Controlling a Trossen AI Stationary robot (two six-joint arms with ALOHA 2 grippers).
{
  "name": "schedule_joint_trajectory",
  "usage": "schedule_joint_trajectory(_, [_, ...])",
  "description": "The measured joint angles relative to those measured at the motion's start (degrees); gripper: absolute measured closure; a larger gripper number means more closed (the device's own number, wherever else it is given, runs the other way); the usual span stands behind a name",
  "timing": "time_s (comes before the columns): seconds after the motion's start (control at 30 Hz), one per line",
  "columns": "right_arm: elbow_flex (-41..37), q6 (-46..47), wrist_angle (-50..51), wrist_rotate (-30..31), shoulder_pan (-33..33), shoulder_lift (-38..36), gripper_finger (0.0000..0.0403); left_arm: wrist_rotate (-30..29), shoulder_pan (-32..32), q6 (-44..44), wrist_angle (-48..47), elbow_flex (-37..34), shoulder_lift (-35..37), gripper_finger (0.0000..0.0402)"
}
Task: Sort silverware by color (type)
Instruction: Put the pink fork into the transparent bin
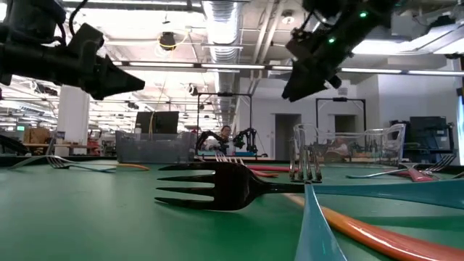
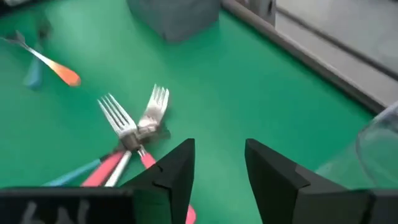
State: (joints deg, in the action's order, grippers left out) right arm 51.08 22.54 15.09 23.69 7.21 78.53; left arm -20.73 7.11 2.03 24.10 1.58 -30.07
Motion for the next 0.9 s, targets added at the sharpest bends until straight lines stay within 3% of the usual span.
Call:
schedule_joint_trajectory(0.13, [4.54,0.43,2.04,-2.42,-1.42,6.02,0.0218,-3.95,0.0,1.33,0.48,0.02,0.1,0.0292])
schedule_joint_trajectory(0.47, [7.38,-3.41,2.28,-12.27,-1.8,20.74,0.0218,-4.54,0.0,-0.21,0.79,0.04,0.11,0.0292])
schedule_joint_trajectory(0.9, [7.9,-16.16,2.75,-14.95,-1.47,23.88,0.0218,-12.53,0.0,-2.85,2.25,0.04,0.09,0.0292])
